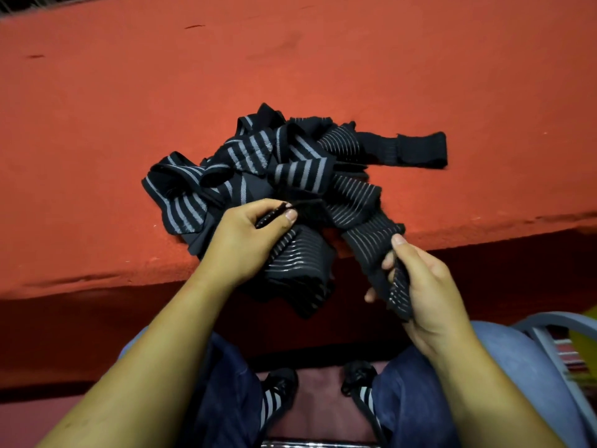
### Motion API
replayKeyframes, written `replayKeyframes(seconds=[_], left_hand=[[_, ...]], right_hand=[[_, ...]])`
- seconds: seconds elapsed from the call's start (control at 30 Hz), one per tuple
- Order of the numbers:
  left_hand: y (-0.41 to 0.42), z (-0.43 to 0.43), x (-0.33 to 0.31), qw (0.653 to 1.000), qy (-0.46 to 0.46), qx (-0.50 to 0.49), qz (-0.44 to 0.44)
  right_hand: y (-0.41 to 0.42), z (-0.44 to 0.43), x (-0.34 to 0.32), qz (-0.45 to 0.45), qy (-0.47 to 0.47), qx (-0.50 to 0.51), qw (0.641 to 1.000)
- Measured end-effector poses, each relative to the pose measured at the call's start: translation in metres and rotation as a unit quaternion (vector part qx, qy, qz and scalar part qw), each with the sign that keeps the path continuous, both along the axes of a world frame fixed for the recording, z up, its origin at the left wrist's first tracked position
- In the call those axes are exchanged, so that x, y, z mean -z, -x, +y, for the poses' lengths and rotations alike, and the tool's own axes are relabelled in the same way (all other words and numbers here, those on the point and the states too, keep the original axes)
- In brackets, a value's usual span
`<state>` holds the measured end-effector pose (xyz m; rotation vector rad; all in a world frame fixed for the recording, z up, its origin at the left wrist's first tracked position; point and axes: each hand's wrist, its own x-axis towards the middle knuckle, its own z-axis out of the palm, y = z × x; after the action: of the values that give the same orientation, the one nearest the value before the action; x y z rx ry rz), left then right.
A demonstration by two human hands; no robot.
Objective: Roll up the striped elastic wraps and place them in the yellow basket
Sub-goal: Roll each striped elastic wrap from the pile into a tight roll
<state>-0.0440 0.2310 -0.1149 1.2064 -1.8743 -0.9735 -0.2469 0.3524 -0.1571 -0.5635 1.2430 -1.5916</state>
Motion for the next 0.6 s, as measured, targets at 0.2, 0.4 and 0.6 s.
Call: replayKeyframes(seconds=[0.2, 0.4, 0.6], left_hand=[[-0.004, 0.032, -0.008, 0.994, 0.015, 0.102, 0.026], [0.004, 0.045, 0.004, 0.989, 0.007, 0.138, -0.061], [0.005, 0.037, -0.002, 0.983, 0.012, 0.155, -0.094]], right_hand=[[-0.011, 0.001, 0.0, -0.022, -0.027, -0.099, 0.995], [-0.02, -0.008, 0.003, 0.005, -0.007, -0.155, 0.988], [-0.024, -0.013, 0.003, -0.042, -0.004, -0.09, 0.995]])
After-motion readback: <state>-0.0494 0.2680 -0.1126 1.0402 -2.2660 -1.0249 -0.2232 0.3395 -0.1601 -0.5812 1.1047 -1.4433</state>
